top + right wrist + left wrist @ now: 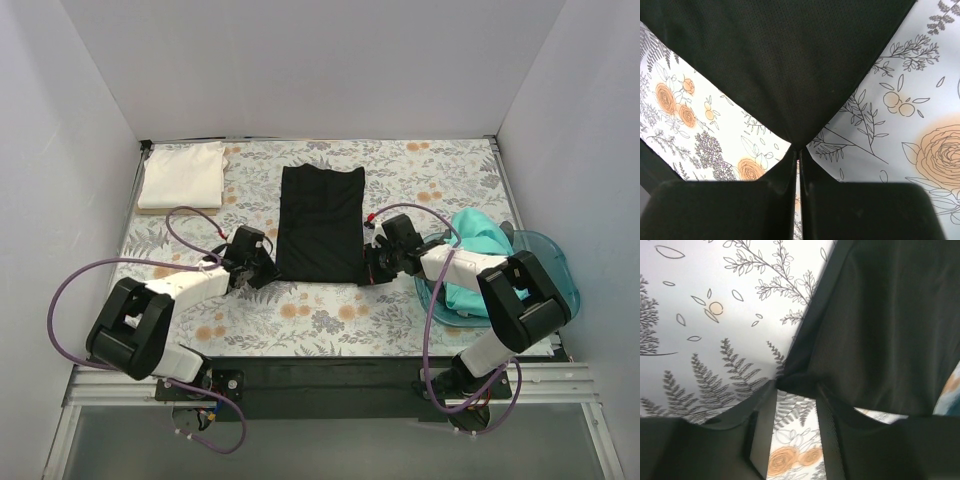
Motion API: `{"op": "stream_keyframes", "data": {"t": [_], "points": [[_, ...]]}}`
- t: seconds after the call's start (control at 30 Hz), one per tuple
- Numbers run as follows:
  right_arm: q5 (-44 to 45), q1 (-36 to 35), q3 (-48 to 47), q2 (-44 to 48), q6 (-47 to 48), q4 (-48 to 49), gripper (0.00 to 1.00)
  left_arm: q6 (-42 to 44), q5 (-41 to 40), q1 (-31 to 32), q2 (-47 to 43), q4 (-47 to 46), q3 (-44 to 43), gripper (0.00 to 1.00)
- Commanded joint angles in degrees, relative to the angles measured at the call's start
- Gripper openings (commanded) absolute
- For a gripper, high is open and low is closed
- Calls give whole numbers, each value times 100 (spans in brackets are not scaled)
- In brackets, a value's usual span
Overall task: Fold and stack the t-shirts
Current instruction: Fold the tshirt
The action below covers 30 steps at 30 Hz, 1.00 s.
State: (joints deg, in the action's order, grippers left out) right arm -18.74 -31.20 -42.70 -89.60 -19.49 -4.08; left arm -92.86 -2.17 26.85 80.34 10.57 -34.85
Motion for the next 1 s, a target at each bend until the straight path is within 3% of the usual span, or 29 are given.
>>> {"op": "stream_keyframes", "data": {"t": [0.0, 0.13, 0.33, 0.4, 0.53, 0.73, 0.97], "points": [[-182, -26, 42, 136, 76, 109, 1, 84, -214, 31, 236, 60, -276, 21], [-191, -26, 60, 162, 85, 109, 1, 110, -47, 22, 439, 77, -268, 0], [-288, -88, 323, 381, 68, 100, 1, 76, 165, 223, -175, 112, 266, 0], [-297, -132, 603, 583, 41, 65, 1, -117, -132, 425, -552, 417, 443, 0], [-314, -368, 1051, 1495, -46, -233, 1, -1082, -1091, 1538, -1500, 1762, 462, 0], [-375, -597, 1483, 2928, -126, -1129, 1, -1805, -1048, 2508, -2564, 2546, 620, 0], [168, -598, 993, 3450, 128, -1421, 1, -875, -1188, 2615, -3041, 1951, 207, 0]]}}
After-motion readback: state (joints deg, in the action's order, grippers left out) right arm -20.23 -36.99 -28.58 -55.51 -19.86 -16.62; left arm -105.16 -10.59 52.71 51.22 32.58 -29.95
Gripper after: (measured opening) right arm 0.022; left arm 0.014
